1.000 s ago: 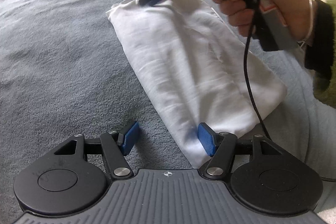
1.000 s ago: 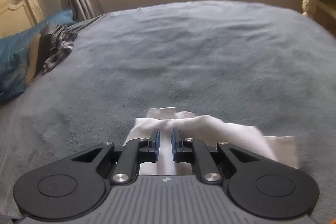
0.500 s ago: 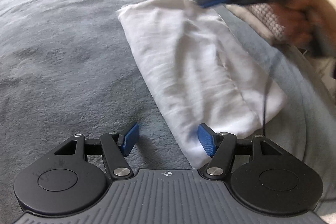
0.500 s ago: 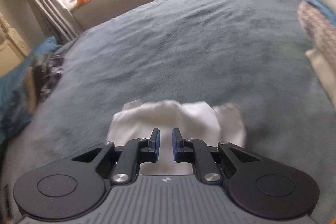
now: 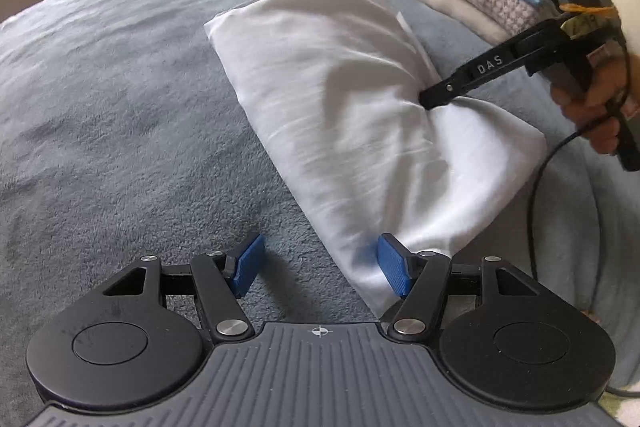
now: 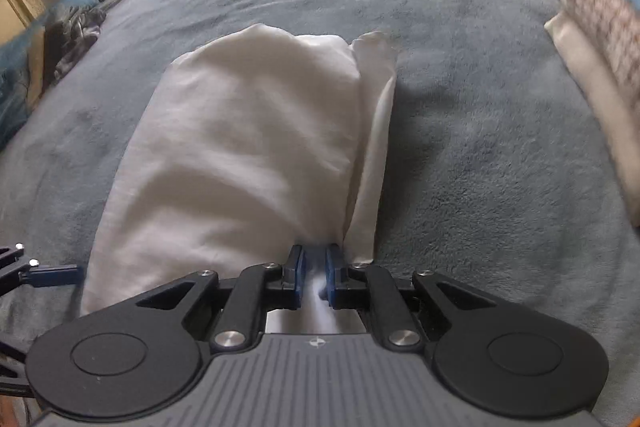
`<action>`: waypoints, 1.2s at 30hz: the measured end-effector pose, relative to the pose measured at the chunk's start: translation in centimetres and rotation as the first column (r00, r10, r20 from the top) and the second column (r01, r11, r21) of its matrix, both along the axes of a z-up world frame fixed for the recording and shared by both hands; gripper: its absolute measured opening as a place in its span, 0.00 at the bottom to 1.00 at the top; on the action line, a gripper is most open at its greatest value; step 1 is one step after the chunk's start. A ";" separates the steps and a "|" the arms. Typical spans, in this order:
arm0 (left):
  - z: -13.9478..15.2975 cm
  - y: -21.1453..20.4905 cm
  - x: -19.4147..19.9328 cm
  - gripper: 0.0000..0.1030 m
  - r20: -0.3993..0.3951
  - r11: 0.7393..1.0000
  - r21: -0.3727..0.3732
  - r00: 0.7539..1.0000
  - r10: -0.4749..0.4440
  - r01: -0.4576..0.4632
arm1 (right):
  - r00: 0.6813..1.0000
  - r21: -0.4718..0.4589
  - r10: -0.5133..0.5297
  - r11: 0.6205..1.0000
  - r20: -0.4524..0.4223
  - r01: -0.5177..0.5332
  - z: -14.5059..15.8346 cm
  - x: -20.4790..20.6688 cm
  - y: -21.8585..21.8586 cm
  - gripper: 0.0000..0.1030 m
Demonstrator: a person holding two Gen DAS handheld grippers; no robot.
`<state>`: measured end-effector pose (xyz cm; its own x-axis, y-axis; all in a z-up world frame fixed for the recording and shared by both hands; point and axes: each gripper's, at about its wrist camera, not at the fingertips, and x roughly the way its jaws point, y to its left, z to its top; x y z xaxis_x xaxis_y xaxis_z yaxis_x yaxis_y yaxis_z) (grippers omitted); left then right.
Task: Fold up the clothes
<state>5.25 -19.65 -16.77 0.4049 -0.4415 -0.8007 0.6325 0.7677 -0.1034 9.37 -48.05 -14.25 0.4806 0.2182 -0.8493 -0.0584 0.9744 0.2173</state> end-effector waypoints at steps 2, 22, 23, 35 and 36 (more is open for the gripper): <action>0.0 0.1 0.1 0.61 -0.004 1.000 0.002 1.000 0.005 -0.005 | 0.999 0.027 -0.033 0.999 0.017 0.032 0.4 -0.2 -0.4 0.10; 2.3 1.9 -1.7 0.61 0.142 1.000 -0.001 0.990 -0.018 0.019 | 0.928 0.421 -0.347 0.827 -0.136 0.372 1.0 -10.6 -7.5 0.39; 2.6 1.8 -2.2 0.61 0.162 0.999 -0.005 0.986 -0.044 0.045 | 0.917 0.449 -0.366 0.800 -0.160 0.398 0.5 -11.1 -7.9 0.39; 1.6 -3.3 -8.3 0.58 0.392 0.947 0.248 0.873 -0.291 0.204 | 0.841 0.626 -0.436 0.569 -0.321 0.534 -3.8 -13.2 -8.9 0.41; 1.4 -3.5 -8.3 0.57 0.398 0.945 0.264 0.870 -0.290 0.194 | 0.843 0.636 -0.434 0.563 -0.318 0.529 -3.9 -13.2 -8.6 0.41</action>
